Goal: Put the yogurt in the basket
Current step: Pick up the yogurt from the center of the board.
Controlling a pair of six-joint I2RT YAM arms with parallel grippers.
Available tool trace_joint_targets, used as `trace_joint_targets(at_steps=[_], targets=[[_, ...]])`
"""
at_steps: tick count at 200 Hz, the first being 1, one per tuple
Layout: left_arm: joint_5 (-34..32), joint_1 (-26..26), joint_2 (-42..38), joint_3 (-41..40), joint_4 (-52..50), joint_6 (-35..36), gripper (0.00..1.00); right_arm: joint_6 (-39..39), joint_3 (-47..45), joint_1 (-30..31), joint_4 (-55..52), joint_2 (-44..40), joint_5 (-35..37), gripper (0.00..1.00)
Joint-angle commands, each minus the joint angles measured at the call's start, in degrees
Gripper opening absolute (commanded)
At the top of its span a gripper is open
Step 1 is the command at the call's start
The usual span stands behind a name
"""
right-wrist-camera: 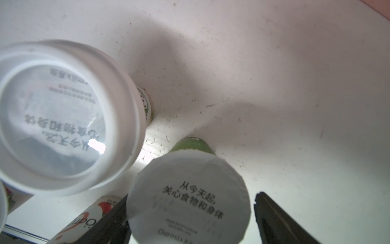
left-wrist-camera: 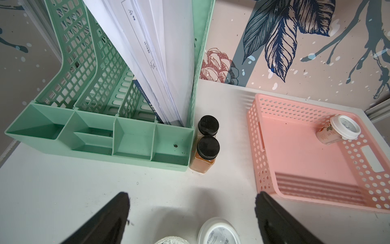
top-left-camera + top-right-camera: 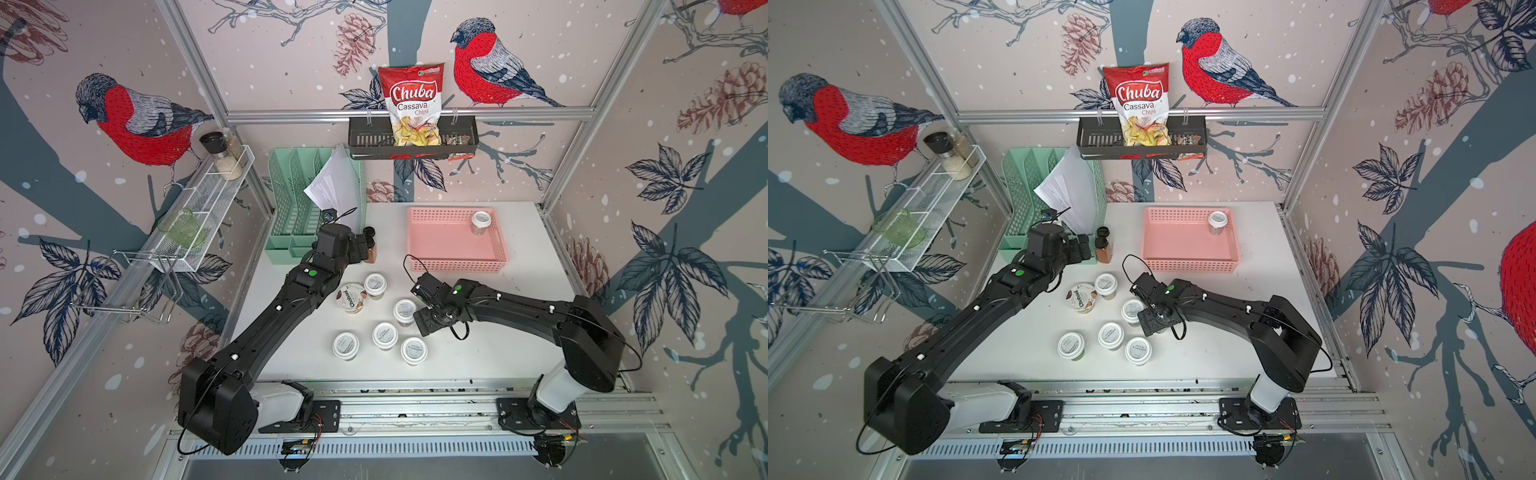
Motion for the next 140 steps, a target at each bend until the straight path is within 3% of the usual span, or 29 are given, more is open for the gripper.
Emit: trace_joint_targets(at_steps=[1, 140], targets=[[-0.3, -0.3, -0.2, -0.1, 0.4, 0.7, 0.96, -0.9, 0.1, -0.1, 0.5, 0.3, 1.1, 0.88], [-0.2, -0.3, 0.2, -0.1, 0.5, 0.9, 0.96, -1.5, 0.3, -1.1, -0.6, -1.3, 1.9, 0.82]])
